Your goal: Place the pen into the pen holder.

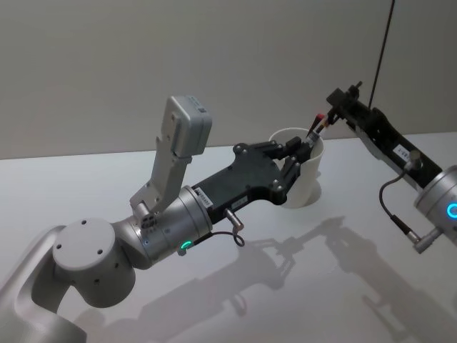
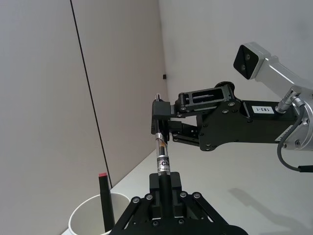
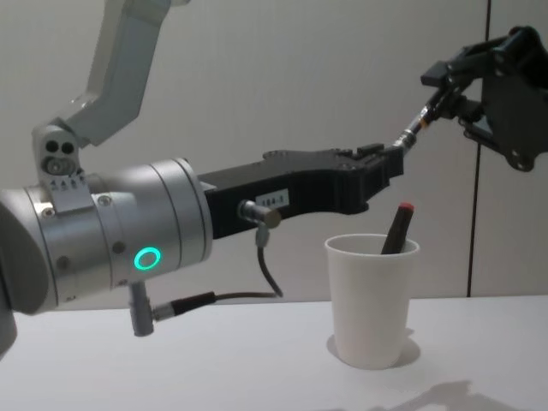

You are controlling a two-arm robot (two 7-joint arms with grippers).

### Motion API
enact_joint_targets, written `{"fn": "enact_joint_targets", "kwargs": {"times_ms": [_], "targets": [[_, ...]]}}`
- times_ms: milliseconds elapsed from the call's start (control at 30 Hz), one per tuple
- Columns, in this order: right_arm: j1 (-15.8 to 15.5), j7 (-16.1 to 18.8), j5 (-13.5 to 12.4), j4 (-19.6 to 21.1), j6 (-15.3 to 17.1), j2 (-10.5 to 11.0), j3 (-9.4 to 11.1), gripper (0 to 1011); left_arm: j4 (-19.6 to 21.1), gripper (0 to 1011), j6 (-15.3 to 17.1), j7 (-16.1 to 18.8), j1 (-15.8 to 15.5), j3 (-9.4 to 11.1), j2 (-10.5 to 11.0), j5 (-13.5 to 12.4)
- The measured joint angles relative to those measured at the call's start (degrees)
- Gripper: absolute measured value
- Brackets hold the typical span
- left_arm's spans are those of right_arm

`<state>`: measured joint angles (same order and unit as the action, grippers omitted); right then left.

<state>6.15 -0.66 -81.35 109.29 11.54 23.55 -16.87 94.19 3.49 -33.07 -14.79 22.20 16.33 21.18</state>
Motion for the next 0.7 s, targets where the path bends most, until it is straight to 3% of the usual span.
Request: {"fn": "enact_joint_targets", "kwargs": {"times_ms": [100, 200, 700], "targets": [[0.00, -0.01, -0.01, 0.01, -0.02, 0.02, 0.00, 167, 0.00, 130, 0.00, 0.00, 0.00, 0.00, -0.01, 0.00], [0.00, -0.03, -0.01, 0.01, -0.05, 0.04, 0.01, 137, 0.01, 129, -0.03, -0.02, 0.00, 0.00, 0.00, 0.05], [0.00, 0.01, -0.01, 0.07, -0.06, 0.07, 0.00, 137, 0.00, 141, 0.04, 0.00, 0.00, 0.00, 0.00, -0.02]]}}
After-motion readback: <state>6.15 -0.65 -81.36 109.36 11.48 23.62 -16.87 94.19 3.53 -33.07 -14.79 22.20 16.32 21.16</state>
